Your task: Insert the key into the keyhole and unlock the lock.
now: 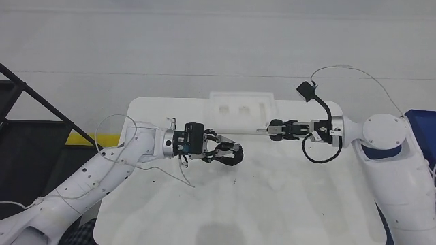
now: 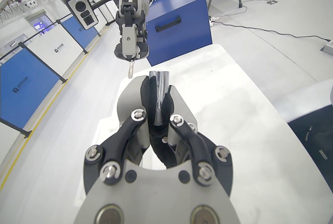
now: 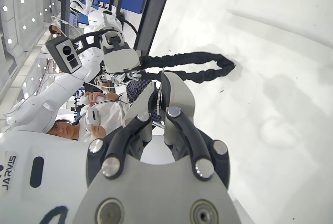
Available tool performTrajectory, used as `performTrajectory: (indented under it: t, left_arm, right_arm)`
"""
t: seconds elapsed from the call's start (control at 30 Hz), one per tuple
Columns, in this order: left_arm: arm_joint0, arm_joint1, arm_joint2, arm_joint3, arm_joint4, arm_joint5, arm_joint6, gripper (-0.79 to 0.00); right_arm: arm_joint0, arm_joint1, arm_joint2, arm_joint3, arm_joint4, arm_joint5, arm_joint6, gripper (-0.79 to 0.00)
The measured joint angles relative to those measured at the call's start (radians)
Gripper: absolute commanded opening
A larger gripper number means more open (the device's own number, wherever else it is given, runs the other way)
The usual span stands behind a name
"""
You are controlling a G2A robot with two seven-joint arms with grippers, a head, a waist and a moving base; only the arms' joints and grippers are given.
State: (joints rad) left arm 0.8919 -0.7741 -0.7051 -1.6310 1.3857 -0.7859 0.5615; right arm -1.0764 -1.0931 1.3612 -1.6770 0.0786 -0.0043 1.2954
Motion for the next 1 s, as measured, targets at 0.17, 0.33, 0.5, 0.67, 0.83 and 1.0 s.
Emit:
performTrajectory:
  t: [0.17, 0.33, 0.5, 0.67, 0.83, 1.0]
  left_arm:
    - [0.000, 0.000, 0.000, -0.001, 0.000, 0.000, -0.002, -0.785]
    - [0.000, 0.000, 0.000, -0.001, -0.001, 0.000, -0.002, -0.785]
    - [0.011, -0.003, -0.004, 0.001, -0.004, 0.019, -0.020, -0.785]
    - [0.002, -0.019, 0.001, 0.010, 0.035, 0.042, 0.019, -0.785]
    - [-0.029, -0.049, 0.030, 0.037, 0.114, 0.091, 0.095, -0.785]
    - [-0.058, -0.079, 0.061, 0.077, 0.187, 0.150, 0.161, -0.785]
  right_arm:
    - [0.000, 0.000, 0.000, 0.001, -0.001, 0.002, 0.001, -0.785]
    - [0.000, 0.000, 0.000, 0.001, -0.001, 0.002, 0.001, -0.785]
    - [-0.010, 0.002, -0.004, -0.026, 0.010, 0.017, -0.012, -0.785]
    - [-0.015, 0.014, 0.005, -0.120, 0.025, 0.040, 0.065, -0.785]
    - [-0.037, 0.024, 0.015, -0.211, 0.046, 0.055, 0.108, -0.785]
    - [-0.046, 0.031, 0.007, -0.264, 0.033, 0.045, 0.100, -0.785]
